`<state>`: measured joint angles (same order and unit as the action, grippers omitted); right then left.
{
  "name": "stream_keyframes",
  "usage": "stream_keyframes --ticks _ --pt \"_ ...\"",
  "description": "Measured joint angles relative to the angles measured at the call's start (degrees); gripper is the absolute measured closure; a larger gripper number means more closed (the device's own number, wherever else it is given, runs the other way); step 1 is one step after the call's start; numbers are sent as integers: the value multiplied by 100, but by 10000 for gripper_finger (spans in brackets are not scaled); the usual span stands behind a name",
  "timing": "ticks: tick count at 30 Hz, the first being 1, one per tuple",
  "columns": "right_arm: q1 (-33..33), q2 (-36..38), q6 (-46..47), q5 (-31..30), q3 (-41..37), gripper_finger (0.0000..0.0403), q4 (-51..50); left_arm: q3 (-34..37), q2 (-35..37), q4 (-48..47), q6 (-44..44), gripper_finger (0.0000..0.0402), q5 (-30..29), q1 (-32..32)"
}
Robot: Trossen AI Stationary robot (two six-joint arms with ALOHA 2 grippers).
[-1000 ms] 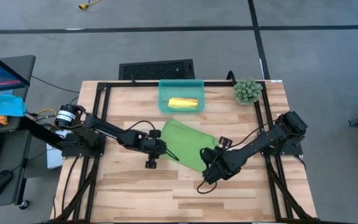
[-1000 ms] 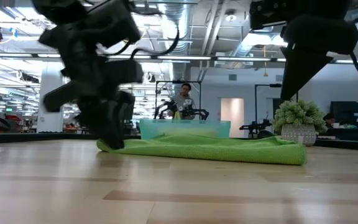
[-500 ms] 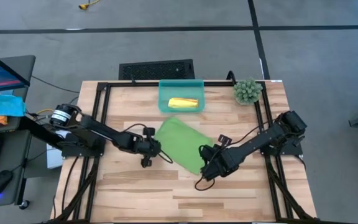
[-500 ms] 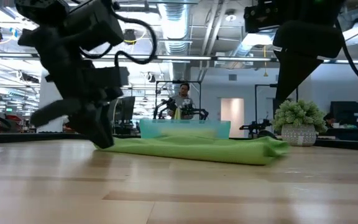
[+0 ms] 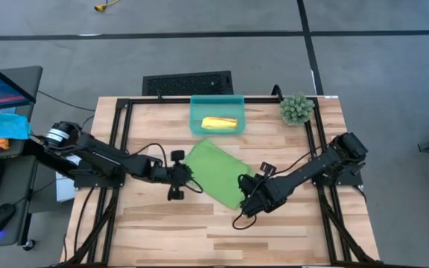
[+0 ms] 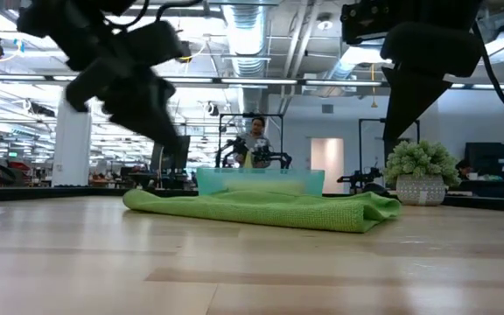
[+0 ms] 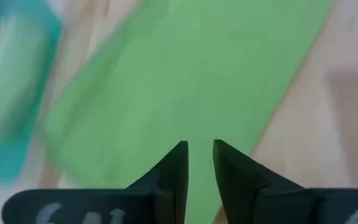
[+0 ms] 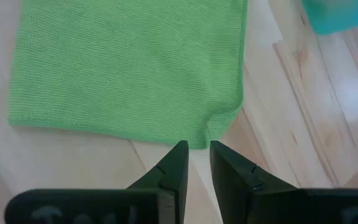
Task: Roll microfiber towels into tight, uniform cylinder then place into a basket
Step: Fold the green microfiber towel
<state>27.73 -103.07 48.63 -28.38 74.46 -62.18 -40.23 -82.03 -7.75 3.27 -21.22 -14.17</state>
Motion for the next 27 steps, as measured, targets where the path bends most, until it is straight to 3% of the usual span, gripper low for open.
stream_keyframes --ticks 7,11,18,27 --pt "0 -2 -60 0 -2 313 12 6 -1070 2146 -262 334 149 -2" --pt "-2 -2 -60 0 -1 313 20 -230 -1801 2586 -219 334 147 0" --pt "0 -2 -60 0 0 313 30 -930 -2600 1961 -206 334 349 2" --pt "-6 -2 -60 0 -2 313 56 -1240 -2635 879 -497 334 607 -236"
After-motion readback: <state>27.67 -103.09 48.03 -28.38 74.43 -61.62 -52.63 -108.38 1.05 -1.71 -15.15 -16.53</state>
